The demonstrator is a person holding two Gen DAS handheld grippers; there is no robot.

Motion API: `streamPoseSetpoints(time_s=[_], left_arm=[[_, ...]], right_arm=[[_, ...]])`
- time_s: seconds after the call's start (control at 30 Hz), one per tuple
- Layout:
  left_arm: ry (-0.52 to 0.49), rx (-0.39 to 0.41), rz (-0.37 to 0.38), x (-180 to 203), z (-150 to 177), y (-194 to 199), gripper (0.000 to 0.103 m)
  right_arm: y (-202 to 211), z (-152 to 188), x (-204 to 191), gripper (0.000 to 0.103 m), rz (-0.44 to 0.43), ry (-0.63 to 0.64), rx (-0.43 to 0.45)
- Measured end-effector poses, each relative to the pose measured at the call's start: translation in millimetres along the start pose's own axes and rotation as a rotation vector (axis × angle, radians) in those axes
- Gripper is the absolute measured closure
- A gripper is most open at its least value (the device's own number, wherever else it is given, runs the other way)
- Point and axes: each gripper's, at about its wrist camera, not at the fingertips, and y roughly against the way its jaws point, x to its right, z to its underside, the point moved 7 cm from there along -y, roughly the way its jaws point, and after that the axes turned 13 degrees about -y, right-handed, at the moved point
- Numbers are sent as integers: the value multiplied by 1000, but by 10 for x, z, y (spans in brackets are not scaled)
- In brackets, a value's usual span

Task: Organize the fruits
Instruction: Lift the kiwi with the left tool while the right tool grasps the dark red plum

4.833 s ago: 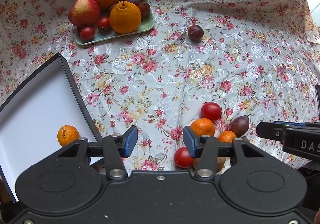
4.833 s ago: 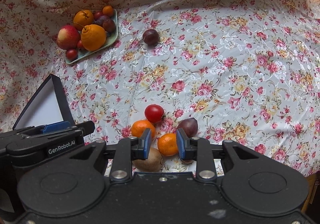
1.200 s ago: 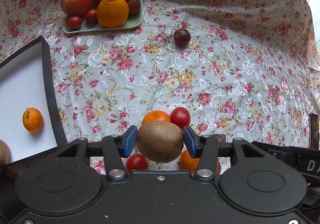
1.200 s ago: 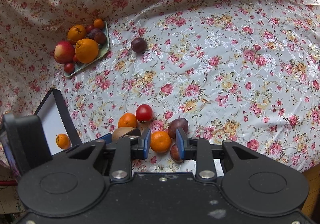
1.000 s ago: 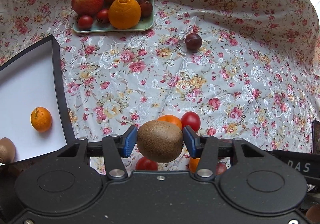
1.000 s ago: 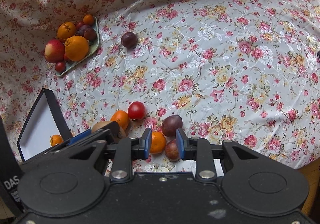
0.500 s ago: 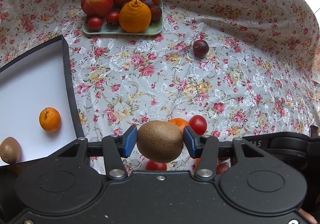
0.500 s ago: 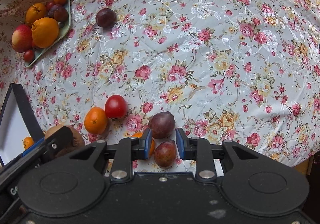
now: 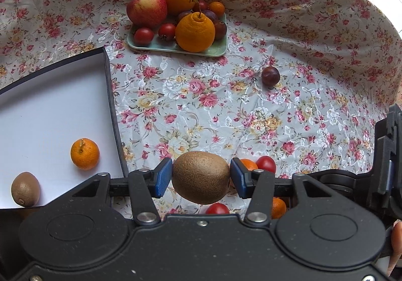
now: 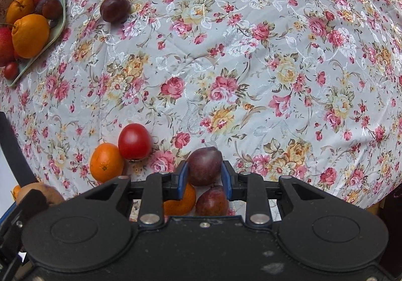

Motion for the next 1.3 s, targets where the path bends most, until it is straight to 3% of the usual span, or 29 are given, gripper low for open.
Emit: streamPoseSetpoints(time_s=[0.33, 0.4, 0.47, 0.53, 0.63, 0.8, 0.97, 1.17, 1.3], left_arm=[[51, 14, -32, -307, -16, 84, 47], [59, 19, -40, -365, -22, 103, 47], [67, 21, -47, -423, -24, 116, 47], [76, 21, -49, -467, -28, 119, 47], [84, 21, -48, -505, -24, 122, 47], [87, 17, -35, -489, -24, 119, 47], [86, 13, -40, -471, -25, 110, 47], [78, 13, -37, -410, -39, 101, 47], [71, 10, -36, -346, -46, 84, 47]], right_arm=[[4, -5, -104, 71, 35, -3, 46], [60, -9, -130, 76, 35, -4, 64], [131, -5, -180, 90, 26, -2, 76], [206, -4, -233, 93, 0, 6, 83], [257, -2, -302, 90, -32, 19, 82], [163, -10, -228, 89, 38, 6, 78], [127, -48, -93, 89, 40, -20, 69], [247, -64, 17, 87, -46, -49, 54], [229, -64, 87, 86, -12, -58, 59]])
